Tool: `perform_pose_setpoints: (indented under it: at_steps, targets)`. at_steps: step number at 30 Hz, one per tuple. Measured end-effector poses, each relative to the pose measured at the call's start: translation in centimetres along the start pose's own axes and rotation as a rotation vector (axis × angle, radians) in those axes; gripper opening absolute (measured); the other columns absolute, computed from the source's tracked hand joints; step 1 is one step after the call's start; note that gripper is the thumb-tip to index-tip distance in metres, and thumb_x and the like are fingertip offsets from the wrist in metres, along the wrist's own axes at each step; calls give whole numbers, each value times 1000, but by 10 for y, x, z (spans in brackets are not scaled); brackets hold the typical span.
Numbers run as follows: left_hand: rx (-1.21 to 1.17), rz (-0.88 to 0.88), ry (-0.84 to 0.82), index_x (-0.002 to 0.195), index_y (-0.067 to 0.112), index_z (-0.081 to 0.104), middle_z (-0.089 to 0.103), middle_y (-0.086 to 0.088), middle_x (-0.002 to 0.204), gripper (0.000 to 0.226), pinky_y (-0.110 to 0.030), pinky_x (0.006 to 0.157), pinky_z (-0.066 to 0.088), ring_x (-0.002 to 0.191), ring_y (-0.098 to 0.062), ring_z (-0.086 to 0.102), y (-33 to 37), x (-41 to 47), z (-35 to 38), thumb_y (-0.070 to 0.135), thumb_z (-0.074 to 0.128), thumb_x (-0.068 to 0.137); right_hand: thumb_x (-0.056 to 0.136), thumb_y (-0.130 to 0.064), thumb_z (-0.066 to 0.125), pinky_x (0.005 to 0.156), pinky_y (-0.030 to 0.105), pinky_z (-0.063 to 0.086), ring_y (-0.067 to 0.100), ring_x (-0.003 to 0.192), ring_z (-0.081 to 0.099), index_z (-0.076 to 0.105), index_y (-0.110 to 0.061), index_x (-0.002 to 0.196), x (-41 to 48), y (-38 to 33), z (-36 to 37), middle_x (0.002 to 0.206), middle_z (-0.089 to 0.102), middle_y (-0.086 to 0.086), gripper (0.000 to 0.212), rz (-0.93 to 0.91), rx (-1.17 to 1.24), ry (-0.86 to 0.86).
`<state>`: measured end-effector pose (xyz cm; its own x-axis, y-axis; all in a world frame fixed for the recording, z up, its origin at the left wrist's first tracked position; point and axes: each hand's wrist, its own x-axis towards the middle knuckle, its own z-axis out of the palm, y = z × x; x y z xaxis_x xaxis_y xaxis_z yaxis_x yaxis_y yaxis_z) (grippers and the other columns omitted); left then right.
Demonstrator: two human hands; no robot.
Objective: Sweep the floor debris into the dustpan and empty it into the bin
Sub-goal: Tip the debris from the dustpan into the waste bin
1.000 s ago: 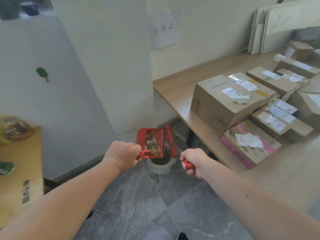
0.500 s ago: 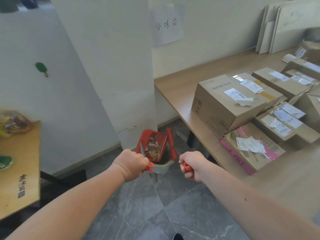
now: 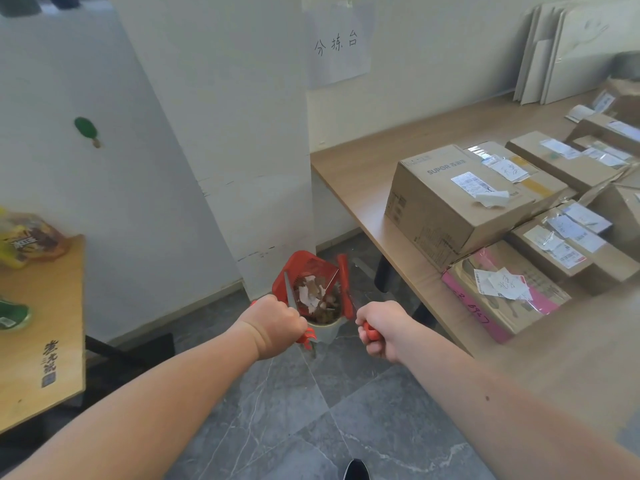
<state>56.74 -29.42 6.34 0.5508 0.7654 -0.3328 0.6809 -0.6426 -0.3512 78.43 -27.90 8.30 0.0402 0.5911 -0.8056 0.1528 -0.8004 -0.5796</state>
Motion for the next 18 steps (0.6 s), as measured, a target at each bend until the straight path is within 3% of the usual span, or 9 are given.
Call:
perform_pose_setpoints:
  at_steps: [12, 18]
  targets:
    - [77, 100, 32, 96, 16, 64, 70, -5, 93, 13, -34, 68, 38, 82, -29, 69, 7, 0, 4, 18, 50, 98, 84, 2, 44, 41, 21, 28, 12, 44, 40, 60, -4, 90, -3, 3, 1, 59, 50, 10, 18, 9, 11, 9]
    - [147, 155, 11, 80, 20, 65, 68, 0, 75, 10, -32, 58, 34, 65, -24, 67, 8, 2, -1, 23, 65, 89, 83, 2, 44, 41, 21, 26, 12, 43, 41, 58, -5, 85, -6, 3, -2, 55, 49, 9, 15, 13, 39, 21]
